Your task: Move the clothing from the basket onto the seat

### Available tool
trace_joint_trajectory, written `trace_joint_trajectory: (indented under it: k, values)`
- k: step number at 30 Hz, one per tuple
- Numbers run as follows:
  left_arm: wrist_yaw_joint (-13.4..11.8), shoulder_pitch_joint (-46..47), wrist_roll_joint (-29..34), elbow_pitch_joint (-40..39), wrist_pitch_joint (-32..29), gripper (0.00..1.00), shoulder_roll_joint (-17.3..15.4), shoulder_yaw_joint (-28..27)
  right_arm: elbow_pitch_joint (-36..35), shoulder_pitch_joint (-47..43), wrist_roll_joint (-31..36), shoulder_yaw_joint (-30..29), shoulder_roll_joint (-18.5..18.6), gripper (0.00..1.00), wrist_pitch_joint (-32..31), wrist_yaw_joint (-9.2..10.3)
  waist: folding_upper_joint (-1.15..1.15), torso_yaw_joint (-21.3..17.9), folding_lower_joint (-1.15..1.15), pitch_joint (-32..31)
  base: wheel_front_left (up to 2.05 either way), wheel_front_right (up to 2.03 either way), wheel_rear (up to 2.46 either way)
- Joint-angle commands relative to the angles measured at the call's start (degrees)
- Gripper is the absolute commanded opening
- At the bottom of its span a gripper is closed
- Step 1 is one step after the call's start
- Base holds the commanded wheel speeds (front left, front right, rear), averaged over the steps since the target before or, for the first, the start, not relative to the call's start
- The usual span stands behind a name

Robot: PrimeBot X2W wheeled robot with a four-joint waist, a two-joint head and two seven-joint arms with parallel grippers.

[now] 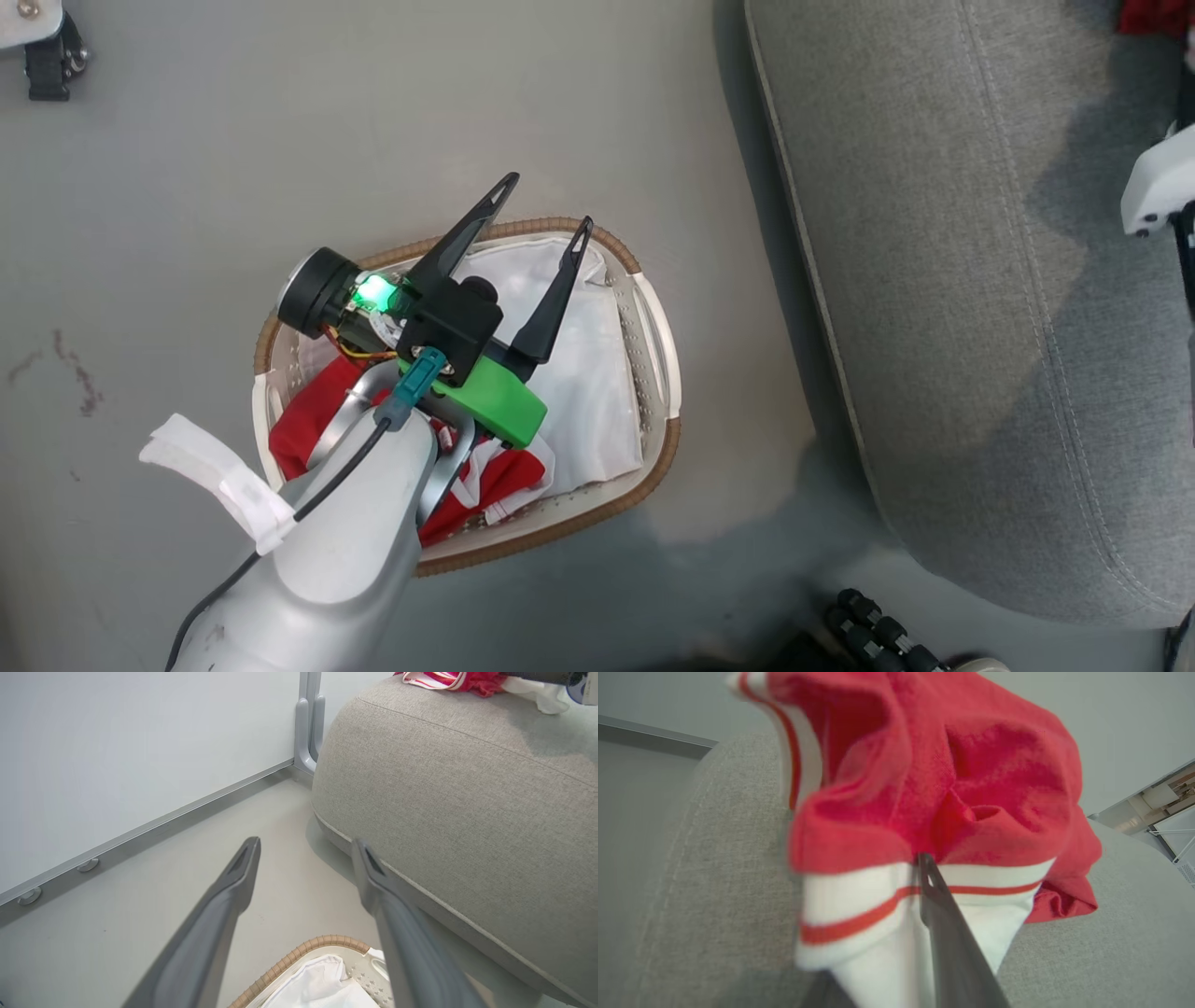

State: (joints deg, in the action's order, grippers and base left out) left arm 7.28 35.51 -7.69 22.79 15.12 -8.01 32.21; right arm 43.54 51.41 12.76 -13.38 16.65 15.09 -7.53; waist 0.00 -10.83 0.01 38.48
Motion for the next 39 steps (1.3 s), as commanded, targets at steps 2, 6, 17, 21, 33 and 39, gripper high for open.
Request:
trace_joint_trajectory:
  k: [2, 6, 17, 21, 33, 39]
  values:
    - [0.2, 0.1, -1.0, 0.3, 0.1, 1.0, 0.3, 0.1, -2.5, -2.8, -1.5, 0.1, -0.3, 1.0, 0.1, 0.08, 0.0, -0.3, -0.01, -1.8, 0.0, 0.0, 0.0]
    - [0.2, -1.5, -1.8, 0.6, 0.1, 1.0, 0.8, 0.2, -6.1, -7.8, -2.7, 0.8, -0.4, 1.0, 0.1, 0.08, 0.0, -0.3, -0.01, -4.8, 0.0, 0.0, 0.0]
    - [0.2, -7.4, -4.6, 0.8, 0.1, 1.0, 2.5, -1.7, -10.6, -19.8, -5.2, 1.4, 1.5, 1.0, 0.1, 0.08, 0.0, 3.0, -0.01, -16.4, 0.0, 0.0, 0.0]
    - [0.1, -10.5, -5.1, 0.6, 0.1, 1.0, 3.0, -3.3, -11.1, -23.4, -5.8, 2.6, 1.8, 1.0, 0.1, 0.08, 0.0, 4.7, -0.01, -20.7, 0.0, 0.0, 0.0]
    - [-1.0, -19.3, -6.2, 0.0, 0.1, 1.0, 4.0, -10.5, -14.9, -24.6, -9.3, 5.8, -1.7, 1.0, 0.1, 0.08, 0.0, 8.2, -0.01, -30.7, 0.0, 0.0, 0.0]
    - [-1.9, -23.6, -7.1, -0.3, 0.1, 1.0, 4.4, -15.1, -16.3, -26.6, -10.2, 4.8, -8.3, 1.0, 0.1, 0.08, 0.0, 9.7, -0.01, -33.8, 0.0, 0.0, 0.0]
